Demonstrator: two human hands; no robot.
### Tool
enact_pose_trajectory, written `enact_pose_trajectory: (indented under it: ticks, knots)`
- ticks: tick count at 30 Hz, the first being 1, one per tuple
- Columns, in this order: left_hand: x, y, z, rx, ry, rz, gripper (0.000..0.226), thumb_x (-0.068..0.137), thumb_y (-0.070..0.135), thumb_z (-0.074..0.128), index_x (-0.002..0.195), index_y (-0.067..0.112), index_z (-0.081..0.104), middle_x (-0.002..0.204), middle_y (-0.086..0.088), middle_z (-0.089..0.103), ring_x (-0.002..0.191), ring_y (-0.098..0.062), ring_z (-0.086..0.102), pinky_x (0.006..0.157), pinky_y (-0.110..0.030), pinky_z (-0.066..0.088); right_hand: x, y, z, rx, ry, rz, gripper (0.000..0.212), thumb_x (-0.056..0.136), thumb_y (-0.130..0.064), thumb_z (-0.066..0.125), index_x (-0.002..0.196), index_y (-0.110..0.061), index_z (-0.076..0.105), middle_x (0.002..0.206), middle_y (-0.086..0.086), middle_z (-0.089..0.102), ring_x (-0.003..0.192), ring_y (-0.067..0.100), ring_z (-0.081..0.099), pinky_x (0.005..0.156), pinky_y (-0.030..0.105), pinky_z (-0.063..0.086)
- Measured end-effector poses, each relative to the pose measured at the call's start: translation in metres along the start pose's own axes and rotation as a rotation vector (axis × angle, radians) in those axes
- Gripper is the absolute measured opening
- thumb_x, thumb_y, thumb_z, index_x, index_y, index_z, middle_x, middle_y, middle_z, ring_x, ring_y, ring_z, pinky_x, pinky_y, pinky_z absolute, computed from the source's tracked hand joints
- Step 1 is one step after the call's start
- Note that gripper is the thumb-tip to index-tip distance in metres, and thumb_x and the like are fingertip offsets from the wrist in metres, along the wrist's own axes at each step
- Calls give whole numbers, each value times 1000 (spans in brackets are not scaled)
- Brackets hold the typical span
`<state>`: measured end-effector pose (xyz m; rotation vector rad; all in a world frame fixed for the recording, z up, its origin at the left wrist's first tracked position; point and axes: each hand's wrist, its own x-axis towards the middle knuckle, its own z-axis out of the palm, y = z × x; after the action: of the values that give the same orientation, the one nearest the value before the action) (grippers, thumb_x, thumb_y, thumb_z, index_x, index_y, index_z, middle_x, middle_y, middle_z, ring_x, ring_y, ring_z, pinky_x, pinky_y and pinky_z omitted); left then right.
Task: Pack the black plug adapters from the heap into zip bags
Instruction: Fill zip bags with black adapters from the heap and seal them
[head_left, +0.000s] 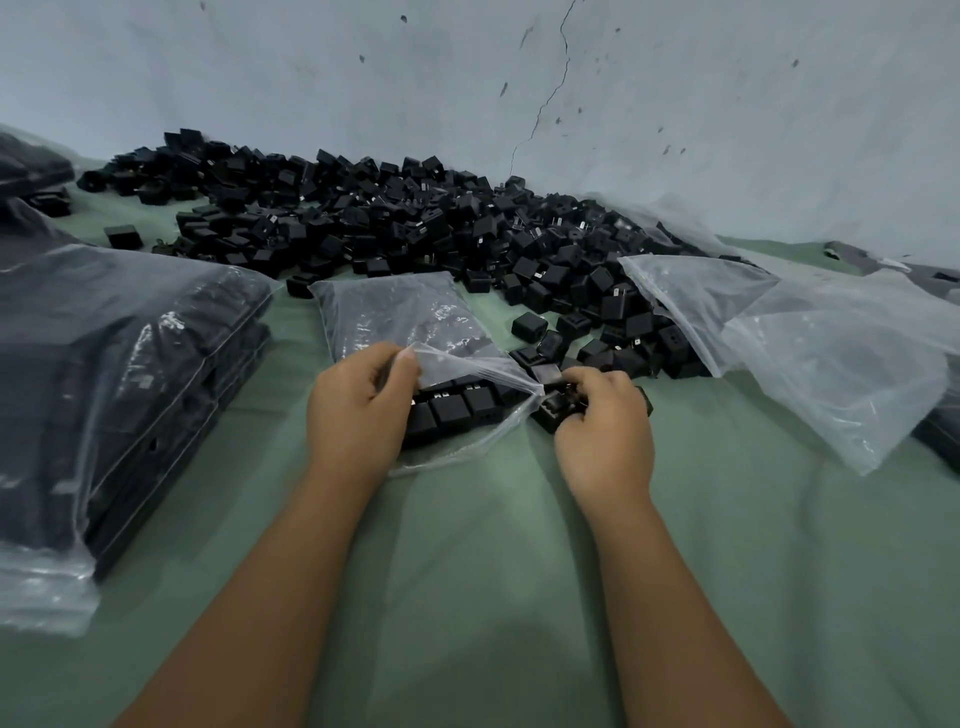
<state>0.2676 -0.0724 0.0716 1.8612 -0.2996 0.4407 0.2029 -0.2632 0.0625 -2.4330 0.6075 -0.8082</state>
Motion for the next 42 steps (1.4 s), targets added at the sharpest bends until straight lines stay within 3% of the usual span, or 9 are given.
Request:
enact_pose_trajectory:
  ticks: [4, 13, 18, 22, 25, 28, 33, 37, 42]
  knots:
    - [-3, 0, -2, -11, -12, -14, 32, 84, 38, 48, 70, 15, 65, 69, -2, 66, 75, -24, 64, 73, -48, 52, 1, 2, 1, -204, -139, -50, 60, 82, -14, 53, 141, -25, 42, 127, -4, 45, 112, 22, 31, 93, 29, 30]
    - [-1, 0, 1, -69, -17, -61, 27, 84, 37, 49, 68, 25, 66, 70, 19, 68, 68, -2, 62, 66, -28, 48, 3, 1, 3, -75, -116, -56, 52, 76, -37, 61, 127, -42, 52, 104, -19, 57, 95, 11, 28, 77, 25, 15]
    - [-2, -1, 1, -67, -17, -75, 27, 84, 38, 48, 69, 24, 66, 71, 17, 69, 72, -9, 65, 72, -33, 52, 6, 3, 4, -158, -118, 17, 44, 77, -40, 62, 120, -31, 58, 104, -9, 56, 108, 21, 37, 88, 30, 25]
    - [-2, 0, 1, -63, -22, -75, 29, 84, 38, 48, 70, 20, 66, 72, 12, 69, 74, -15, 65, 72, -36, 52, 6, -4, -1, -1, 118, 43, 33, 75, -38, 67, 104, -23, 64, 97, -4, 54, 100, 22, 45, 89, 33, 38]
    - [-1, -2, 2, -65, -26, -82, 27, 87, 33, 50, 71, 20, 67, 73, 14, 68, 72, -9, 65, 68, -27, 49, -2, -17, -8, 308, 237, -108, 28, 78, -30, 66, 103, -19, 61, 99, -5, 51, 97, 17, 47, 87, 35, 42]
    - [0, -3, 3, -72, -31, -76, 26, 93, 25, 53, 71, 21, 67, 71, 13, 68, 68, -3, 61, 64, -20, 45, -20, -35, -8, 429, 78, -334, 25, 74, -23, 60, 98, -16, 59, 93, -7, 52, 90, 15, 49, 75, 29, 41]
    - [0, 0, 3, -107, -17, -14, 21, 89, 31, 48, 83, 22, 66, 73, 11, 66, 71, -6, 60, 66, -24, 45, -37, -58, 10, 226, -49, -453, 41, 75, -33, 60, 113, -20, 50, 104, -10, 58, 97, 9, 53, 69, 23, 42]
    - [-2, 1, 3, -96, -37, 45, 21, 94, 30, 43, 99, 34, 63, 84, 18, 67, 75, -1, 61, 67, -21, 48, -34, -59, 16, 41, 42, -501, 23, 82, -28, 65, 96, -14, 53, 85, -4, 57, 79, 17, 55, 55, 27, 41]
    - [0, -1, 2, -72, -84, 8, 20, 86, 33, 51, 101, 36, 65, 93, 17, 68, 88, 4, 61, 75, -18, 46, -31, -55, 16, -1, 79, -558, 10, 82, -26, 63, 84, -17, 63, 82, -6, 64, 79, 16, 58, 57, 29, 47]
